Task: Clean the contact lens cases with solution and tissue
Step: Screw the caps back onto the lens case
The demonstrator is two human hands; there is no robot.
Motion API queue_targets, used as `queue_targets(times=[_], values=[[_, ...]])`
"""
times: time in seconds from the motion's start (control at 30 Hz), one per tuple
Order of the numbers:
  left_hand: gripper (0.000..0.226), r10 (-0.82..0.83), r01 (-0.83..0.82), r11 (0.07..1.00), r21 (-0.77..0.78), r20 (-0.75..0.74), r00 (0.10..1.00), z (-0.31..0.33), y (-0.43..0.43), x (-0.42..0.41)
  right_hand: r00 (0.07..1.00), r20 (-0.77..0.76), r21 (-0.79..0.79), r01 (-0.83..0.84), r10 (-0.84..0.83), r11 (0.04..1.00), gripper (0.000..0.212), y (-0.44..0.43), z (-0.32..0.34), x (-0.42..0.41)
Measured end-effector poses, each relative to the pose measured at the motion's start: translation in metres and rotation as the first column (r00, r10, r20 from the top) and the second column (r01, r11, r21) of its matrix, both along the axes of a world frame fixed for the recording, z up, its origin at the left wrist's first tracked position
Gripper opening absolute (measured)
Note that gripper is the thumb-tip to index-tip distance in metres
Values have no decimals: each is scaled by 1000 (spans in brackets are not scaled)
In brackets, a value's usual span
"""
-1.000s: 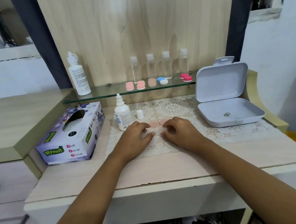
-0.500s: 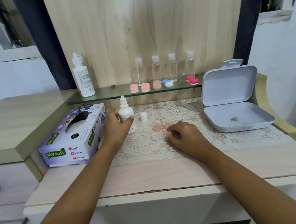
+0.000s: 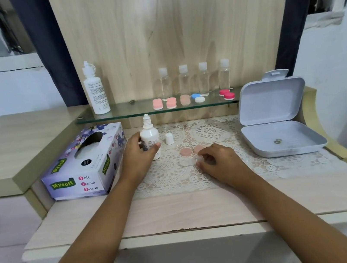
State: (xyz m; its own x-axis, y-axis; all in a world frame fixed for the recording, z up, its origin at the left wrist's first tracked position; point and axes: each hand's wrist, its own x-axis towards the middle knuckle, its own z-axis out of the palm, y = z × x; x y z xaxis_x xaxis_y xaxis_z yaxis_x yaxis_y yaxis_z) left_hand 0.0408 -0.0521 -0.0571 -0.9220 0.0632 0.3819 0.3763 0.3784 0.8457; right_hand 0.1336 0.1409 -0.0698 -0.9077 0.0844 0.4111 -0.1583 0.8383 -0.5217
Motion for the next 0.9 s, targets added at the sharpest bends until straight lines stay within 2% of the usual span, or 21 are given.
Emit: queue_targets(times=[0.13,0.3,0.43,0.53,0.63,0.73,0.8,0.9], values=[[50,-31,23,996,-89,-89,996,2,0,3,1000,-5,-5,-2,2,1000,24,0,1,0],[56,-131,73,957,-280,-194,972,12,-6,8,1000,-15,0,-4,4,1000,23,-1,1,3],[57,-217,20,840,-542,-303,928,23,-17,8,1000,-12,3,-4,4,1000,24,-1,1,3],[54,-299,-38,748,-662,-388,872,21,-24,5,1000,-6,5,3,-3,1000,25,-1,0,3],[53,-349,-75,680,-730,-412,842,15,-28,6,1000,-7,6,-5,5,1000,25,-1,1,3],[52,-427,-127,617,-777,-466,775,11,-27,11,1000,0,-2,-4,4,1000,26,-1,1,3],[52,-465,-165,588,-792,-497,732,10,-26,14,1000,9,1,2,-2,1000,27,-1,1,3],[52,-475,-197,565,-801,-511,716,8,-25,12,1000,6,7,5,-5,1000,27,-1,1,3]])
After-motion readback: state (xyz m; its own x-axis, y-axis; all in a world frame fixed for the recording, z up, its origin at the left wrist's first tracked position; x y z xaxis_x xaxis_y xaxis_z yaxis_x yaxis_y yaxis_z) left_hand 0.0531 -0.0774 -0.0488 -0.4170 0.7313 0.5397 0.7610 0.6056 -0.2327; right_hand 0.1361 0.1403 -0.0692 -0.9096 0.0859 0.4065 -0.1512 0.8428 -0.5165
